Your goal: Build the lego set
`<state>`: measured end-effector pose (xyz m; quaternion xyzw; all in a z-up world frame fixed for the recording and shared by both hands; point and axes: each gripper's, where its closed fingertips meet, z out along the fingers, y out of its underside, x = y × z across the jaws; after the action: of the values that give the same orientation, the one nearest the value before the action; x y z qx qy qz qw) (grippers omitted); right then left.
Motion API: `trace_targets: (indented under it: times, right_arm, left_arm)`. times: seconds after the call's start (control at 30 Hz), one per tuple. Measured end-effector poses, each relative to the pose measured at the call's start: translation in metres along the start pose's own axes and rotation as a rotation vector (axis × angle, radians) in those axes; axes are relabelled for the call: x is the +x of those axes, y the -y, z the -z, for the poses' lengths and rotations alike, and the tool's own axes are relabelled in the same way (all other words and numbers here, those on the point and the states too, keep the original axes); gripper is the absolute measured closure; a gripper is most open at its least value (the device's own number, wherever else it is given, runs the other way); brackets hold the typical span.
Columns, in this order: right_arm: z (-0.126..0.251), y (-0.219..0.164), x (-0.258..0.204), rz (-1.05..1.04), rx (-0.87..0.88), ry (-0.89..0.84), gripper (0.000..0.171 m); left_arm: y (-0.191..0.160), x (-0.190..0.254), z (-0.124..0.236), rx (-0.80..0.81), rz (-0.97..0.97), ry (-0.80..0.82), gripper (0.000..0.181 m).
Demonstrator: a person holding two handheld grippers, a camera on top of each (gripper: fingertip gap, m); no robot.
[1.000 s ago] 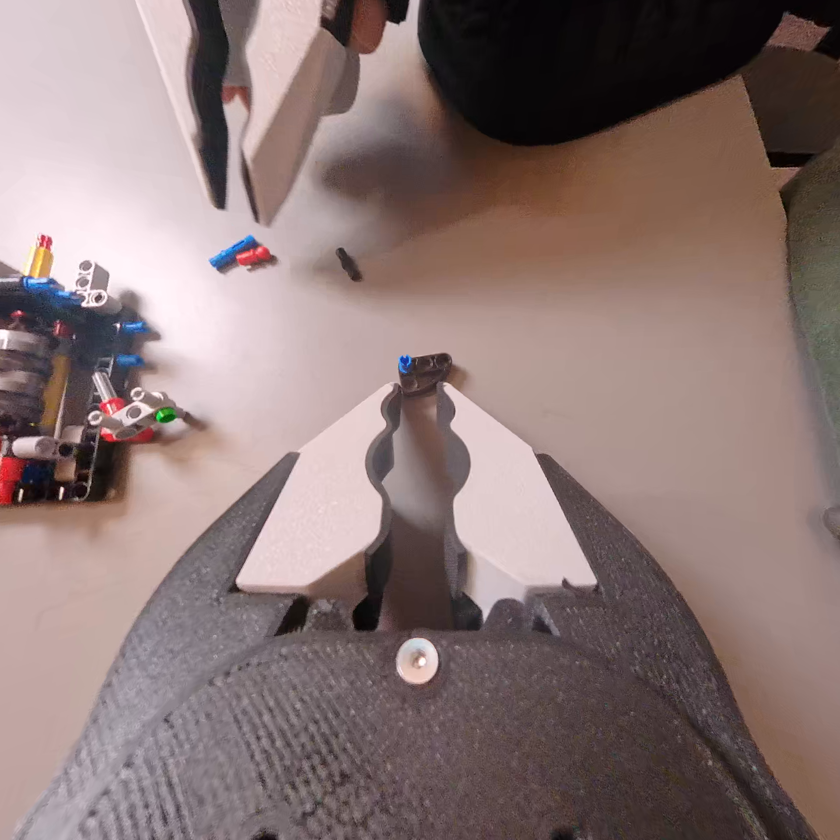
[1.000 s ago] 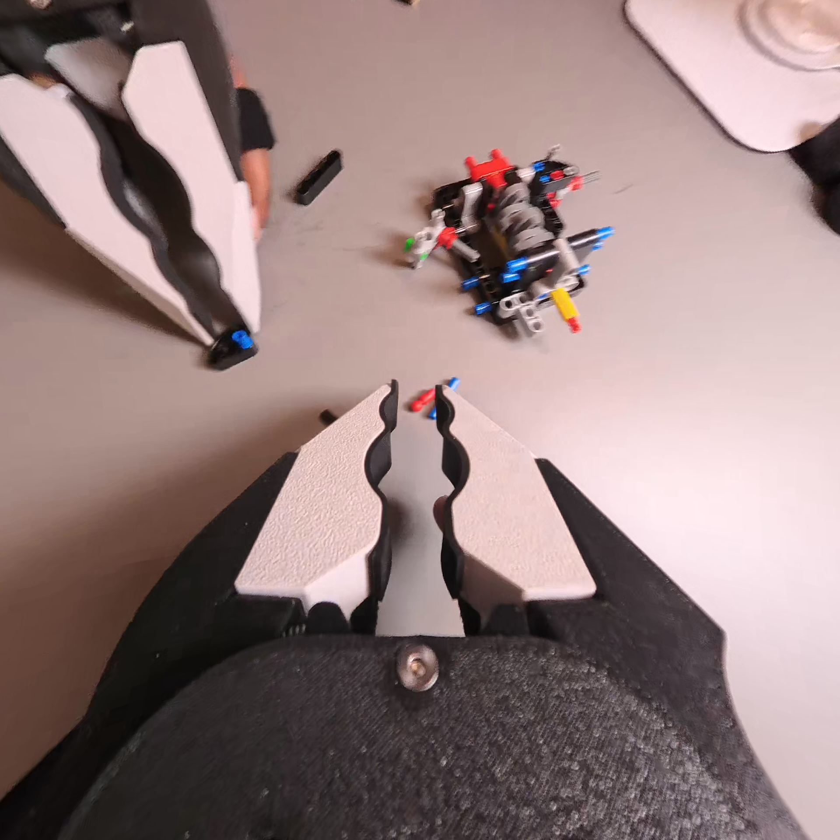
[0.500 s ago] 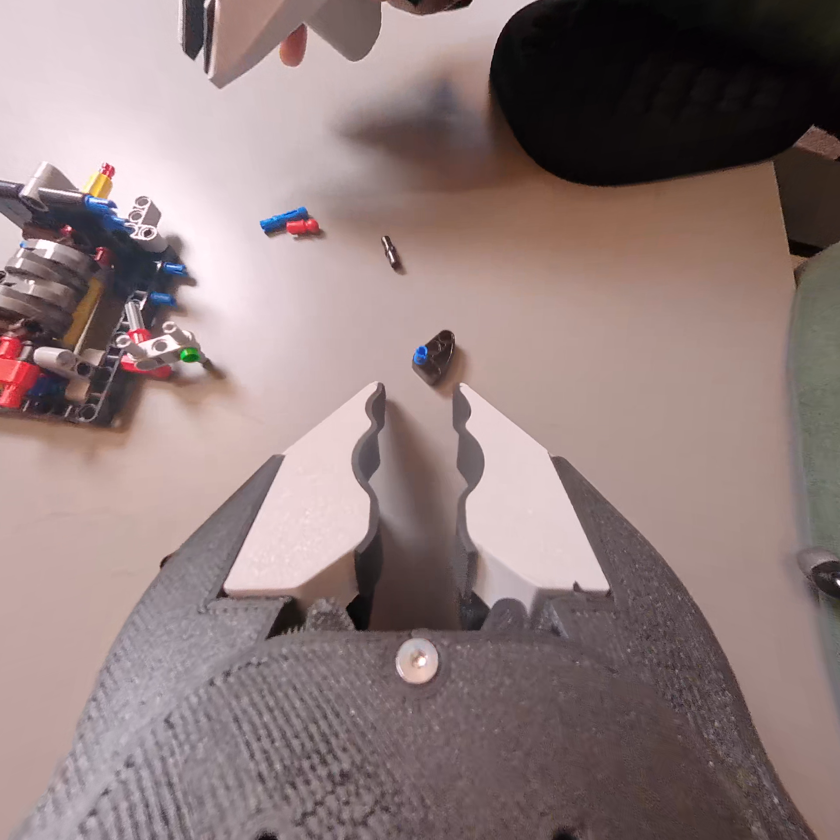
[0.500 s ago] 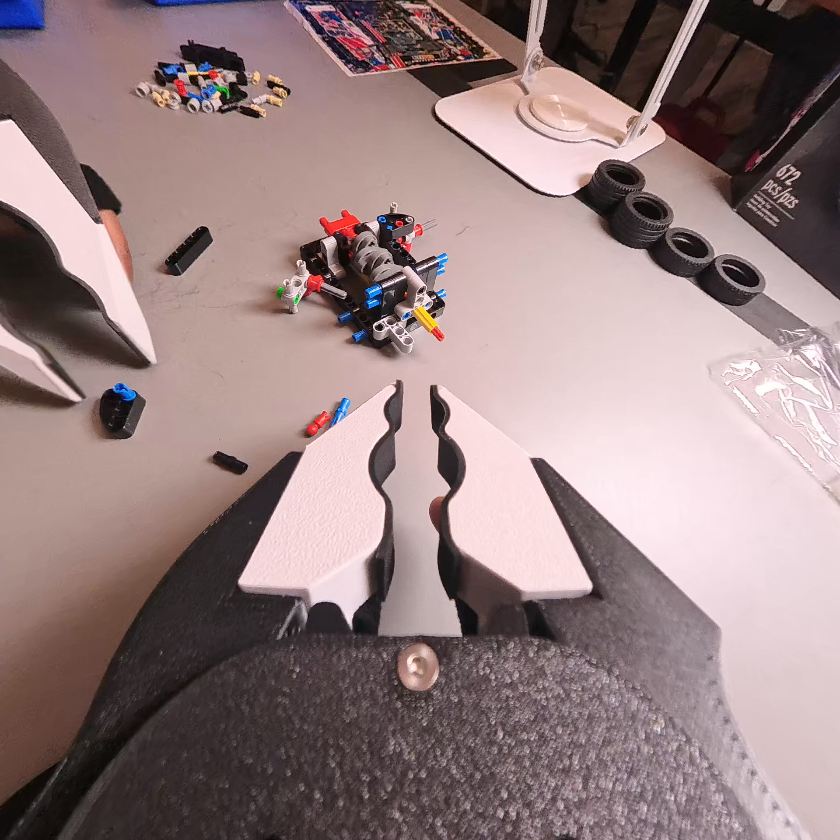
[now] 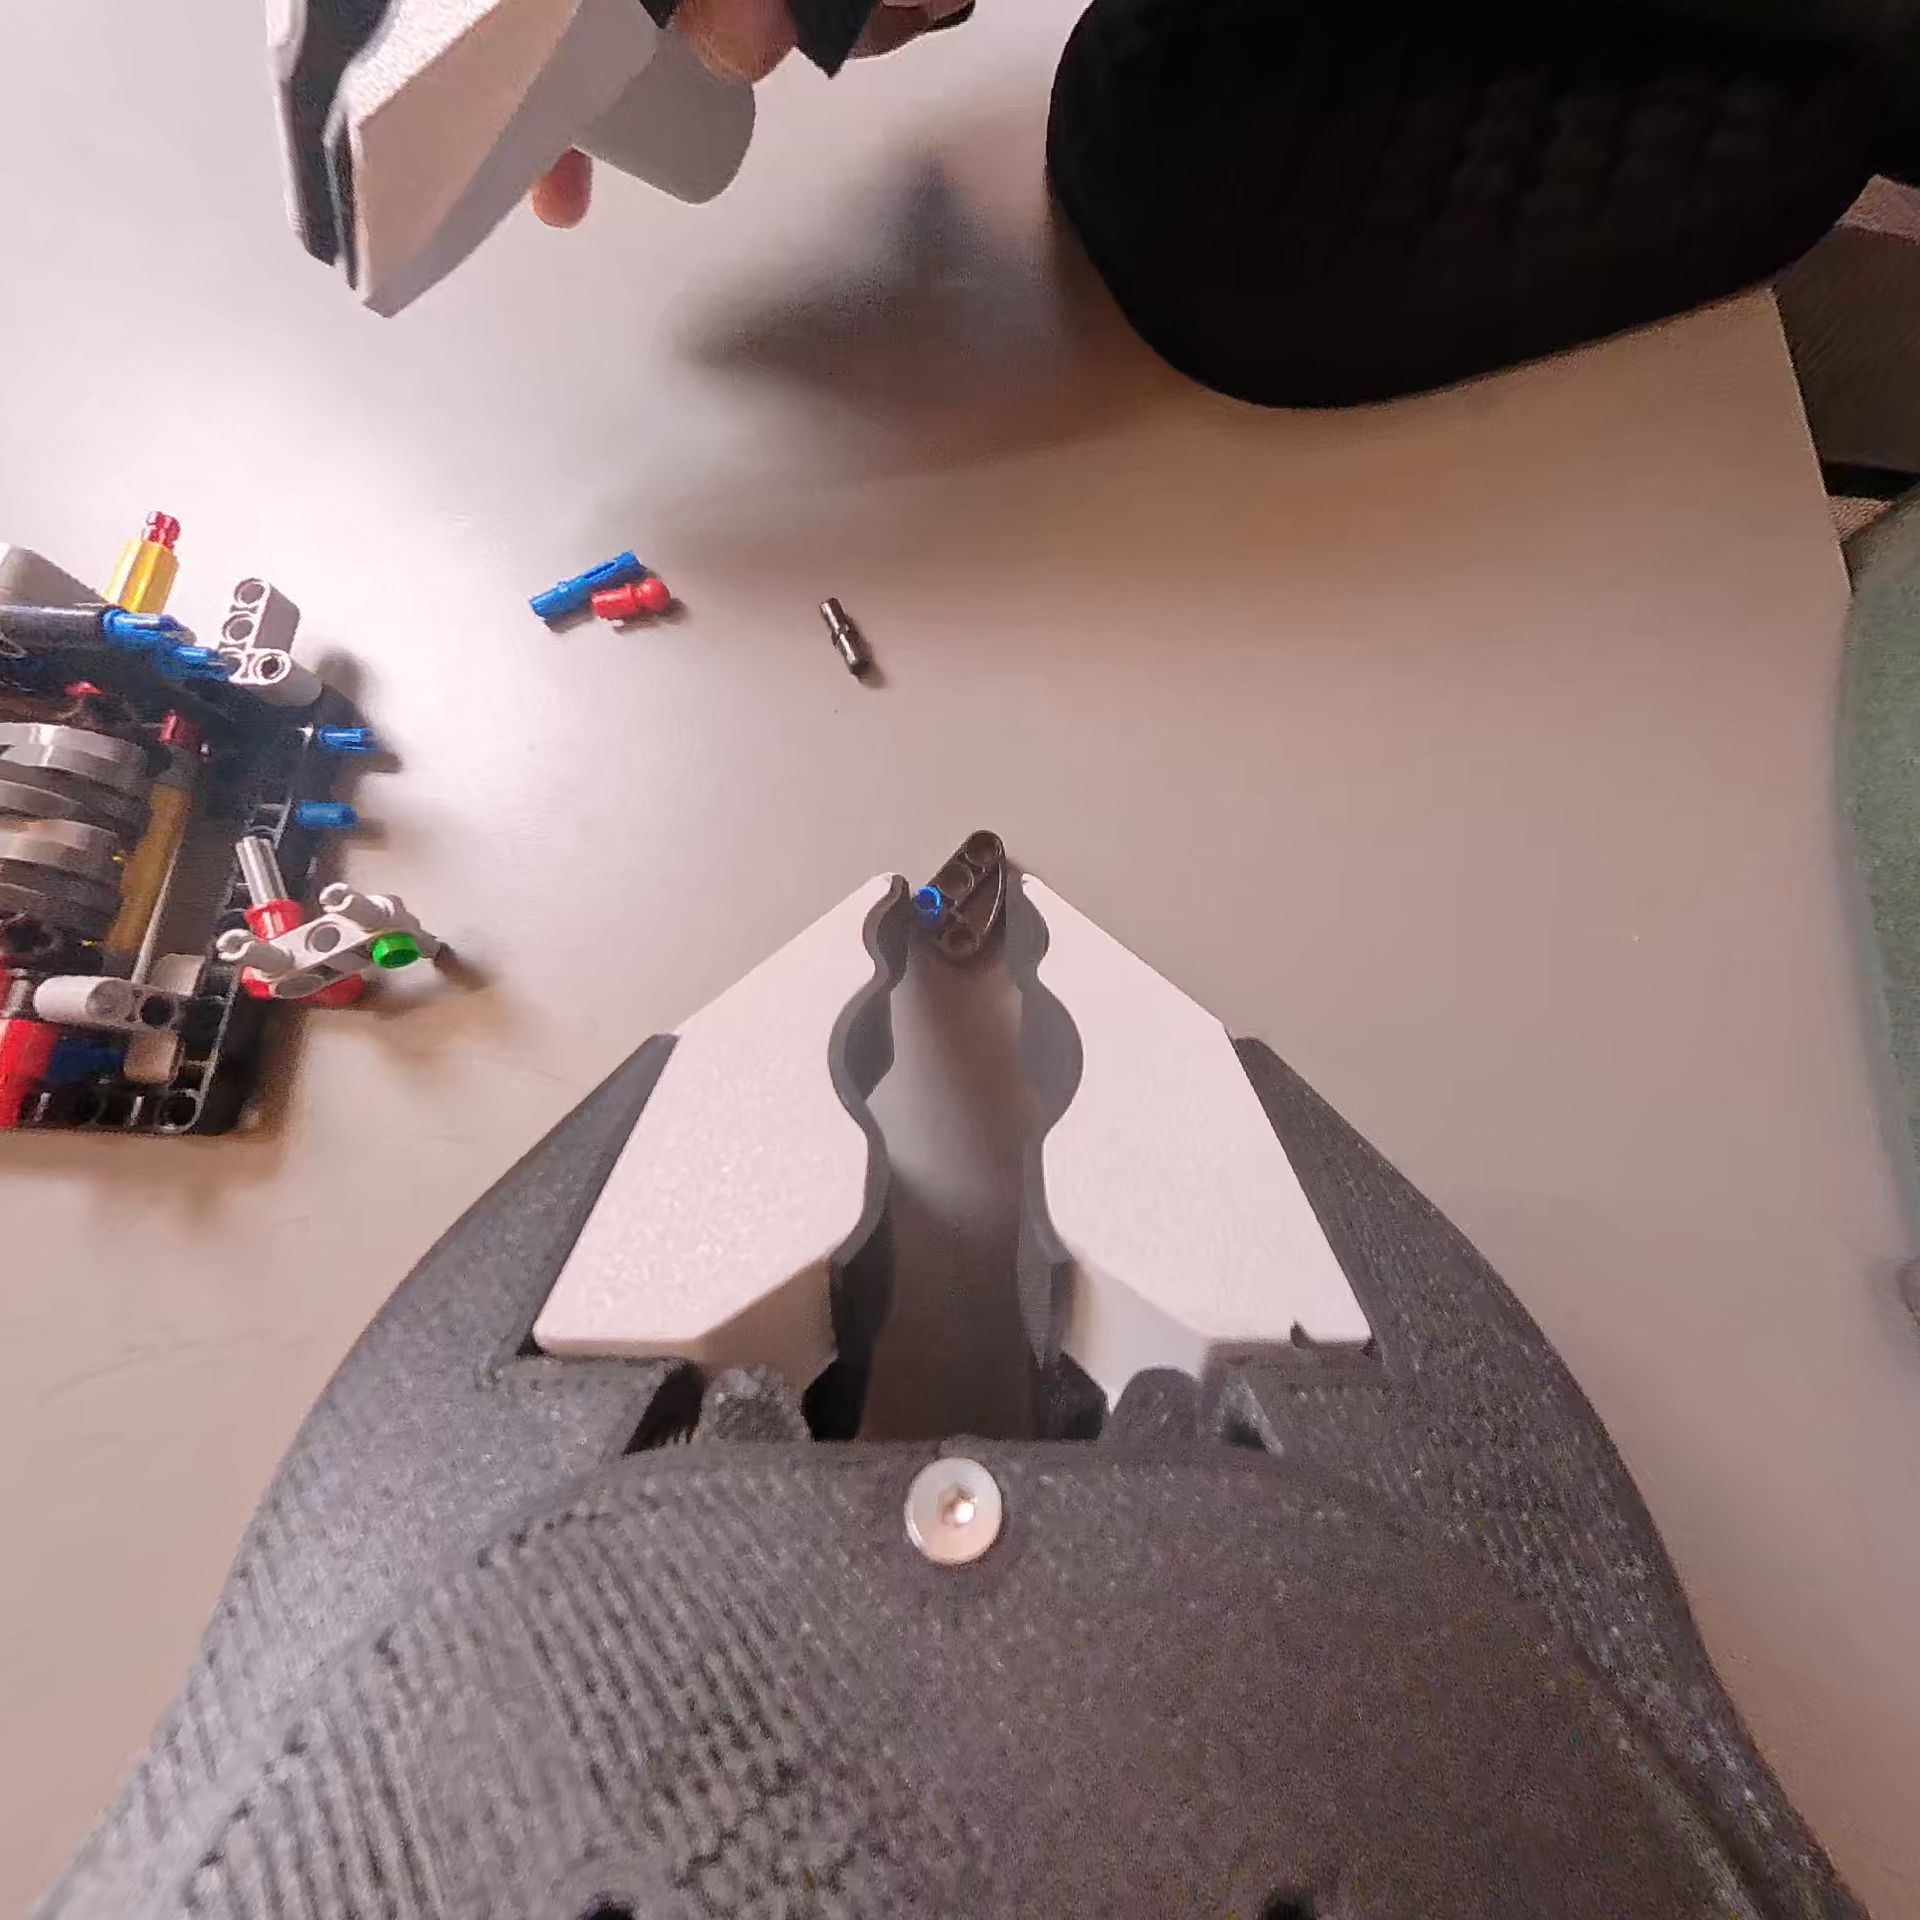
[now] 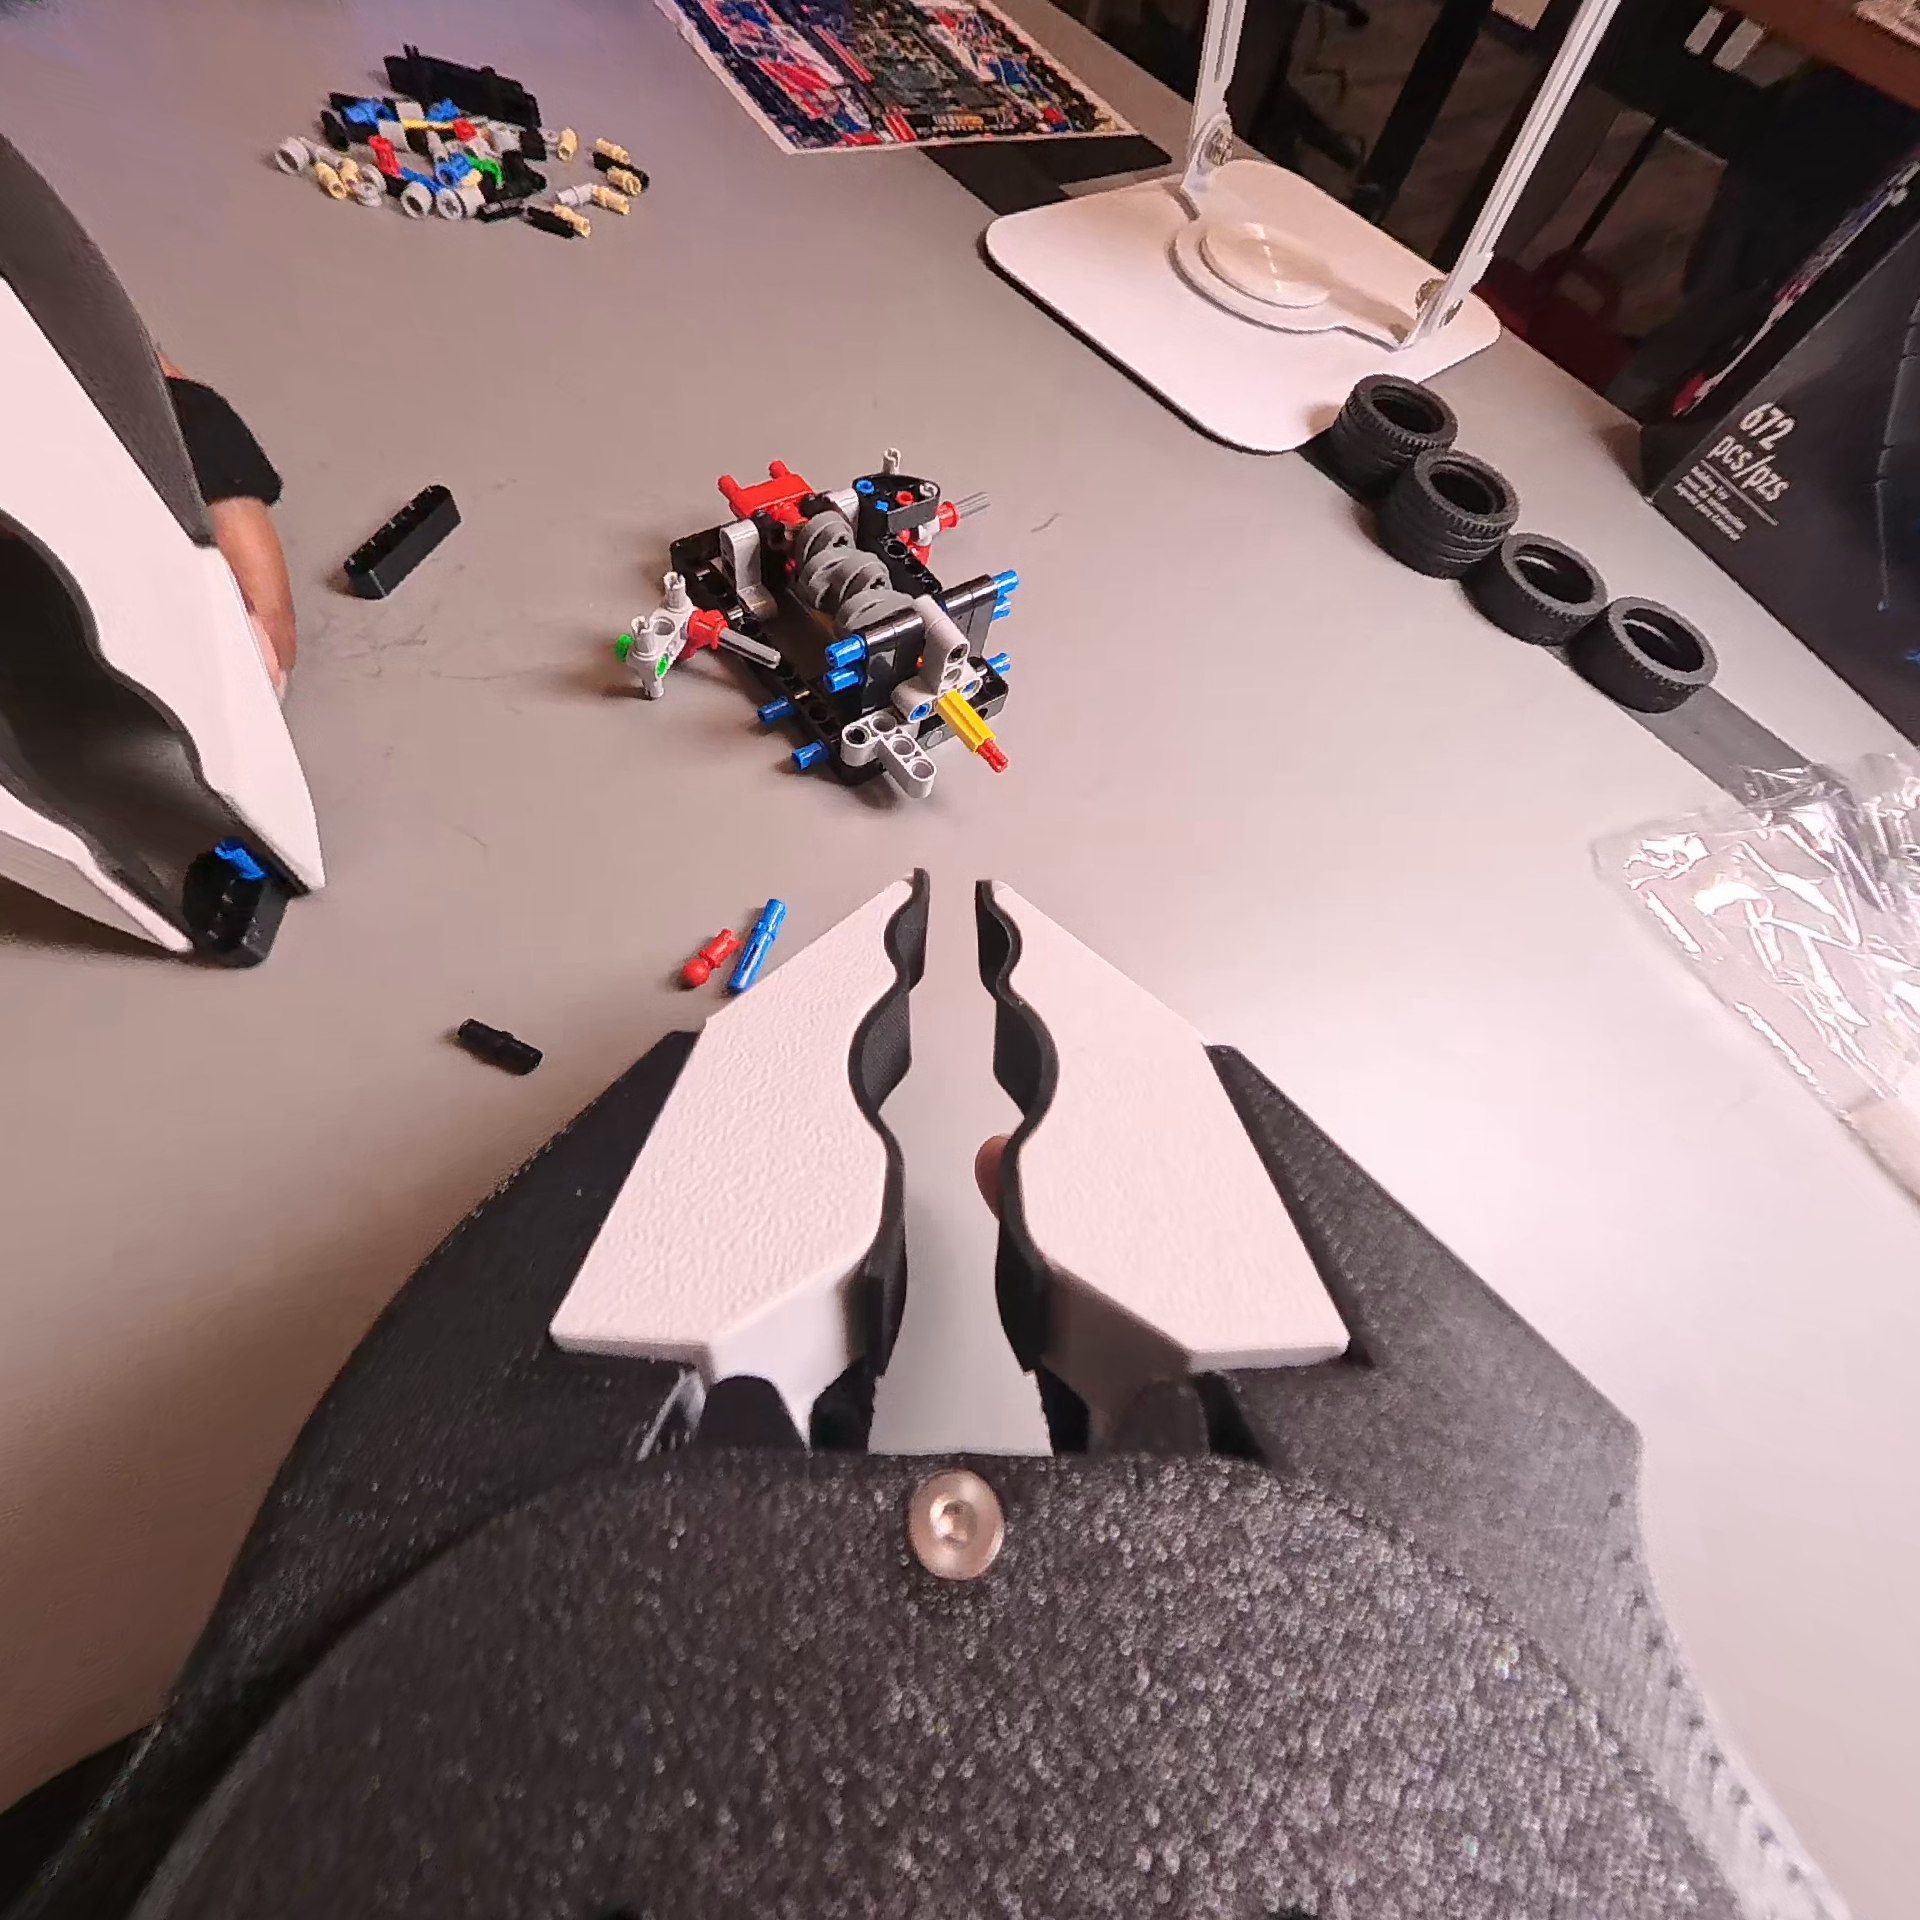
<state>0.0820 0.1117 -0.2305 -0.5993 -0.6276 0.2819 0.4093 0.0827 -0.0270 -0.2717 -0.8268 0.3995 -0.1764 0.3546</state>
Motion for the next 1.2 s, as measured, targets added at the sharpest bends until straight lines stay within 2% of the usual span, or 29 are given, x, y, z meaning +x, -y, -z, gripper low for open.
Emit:
trace_targets:
  times: [0.33, 0.47, 0.93, 1.07, 1.2]
  right_arm:
    - [-0.007, -0.022, -0.047, 0.038, -0.195, 0.206, 0.162]
    - [-0.013, -0.024, -0.046, 0.049, -0.251, 0.179, 0.163]
    - [-0.017, -0.029, -0.046, 0.130, -0.355, 0.143, 0.169]
    - [-0.017, -0.024, -0.045, 0.140, -0.295, 0.144, 0.170]
    - [-0.004, 0.028, -0.062, 0.203, 0.017, 0.199, 0.169]
  left_arm:
    - [-0.008, -0.010, 0.009, -0.004, -0.034, -0.005, 0.162]
    - [-0.011, -0.016, 0.014, -0.006, -0.029, 0.002, 0.153]
    - [-0.020, -0.024, 0.027, 0.001, -0.025, 0.039, 0.159]
    - [-0.012, -0.031, 0.032, 0.065, 0.007, 0.068, 0.162]
    - [0.008, -0.039, 0.044, 0.213, 0.096, 0.085, 0.163]
